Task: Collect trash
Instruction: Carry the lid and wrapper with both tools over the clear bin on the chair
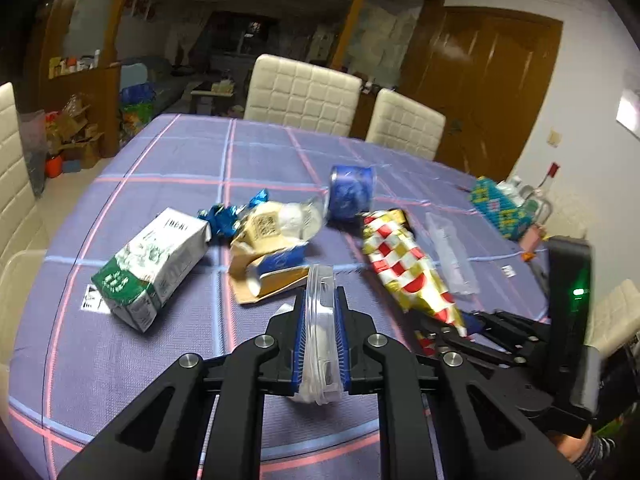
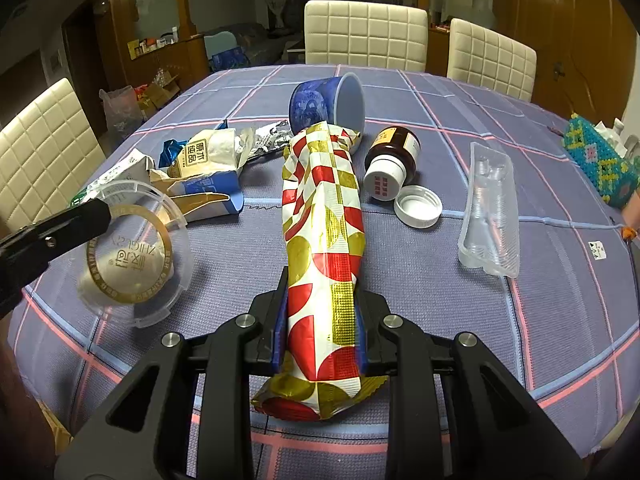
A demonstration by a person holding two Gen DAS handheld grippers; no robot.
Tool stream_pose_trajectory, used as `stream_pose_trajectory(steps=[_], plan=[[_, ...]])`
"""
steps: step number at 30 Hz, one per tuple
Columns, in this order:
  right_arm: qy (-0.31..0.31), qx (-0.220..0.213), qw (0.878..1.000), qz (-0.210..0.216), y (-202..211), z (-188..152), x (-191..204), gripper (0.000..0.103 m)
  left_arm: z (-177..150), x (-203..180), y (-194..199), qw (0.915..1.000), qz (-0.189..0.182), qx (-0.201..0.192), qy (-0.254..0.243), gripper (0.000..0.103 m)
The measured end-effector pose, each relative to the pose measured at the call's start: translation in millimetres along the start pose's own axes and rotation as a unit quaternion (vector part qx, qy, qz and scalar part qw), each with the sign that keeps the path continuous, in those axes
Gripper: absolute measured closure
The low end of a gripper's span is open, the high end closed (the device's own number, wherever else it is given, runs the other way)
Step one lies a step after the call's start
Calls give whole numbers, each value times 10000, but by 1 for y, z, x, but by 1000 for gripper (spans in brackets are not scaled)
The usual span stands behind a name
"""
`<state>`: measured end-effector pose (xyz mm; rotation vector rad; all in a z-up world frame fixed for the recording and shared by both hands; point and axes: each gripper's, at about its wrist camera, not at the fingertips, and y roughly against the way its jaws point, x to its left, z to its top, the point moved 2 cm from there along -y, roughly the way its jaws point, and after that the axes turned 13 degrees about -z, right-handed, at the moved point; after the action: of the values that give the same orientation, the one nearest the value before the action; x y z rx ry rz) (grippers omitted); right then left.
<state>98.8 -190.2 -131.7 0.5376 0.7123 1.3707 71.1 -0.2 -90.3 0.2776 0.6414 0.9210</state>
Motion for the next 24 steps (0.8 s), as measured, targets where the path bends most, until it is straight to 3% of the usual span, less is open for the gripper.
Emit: stream_pose_trajectory(steps=[7, 24], plan=[[52, -144, 9999, -3, 7, 2, 1, 76, 7, -10, 18, 9995, -37, -310, -105, 90], [639, -880, 9931, 438, 37, 39, 52, 76, 26, 36, 54, 9923, 932, -815, -63, 90]])
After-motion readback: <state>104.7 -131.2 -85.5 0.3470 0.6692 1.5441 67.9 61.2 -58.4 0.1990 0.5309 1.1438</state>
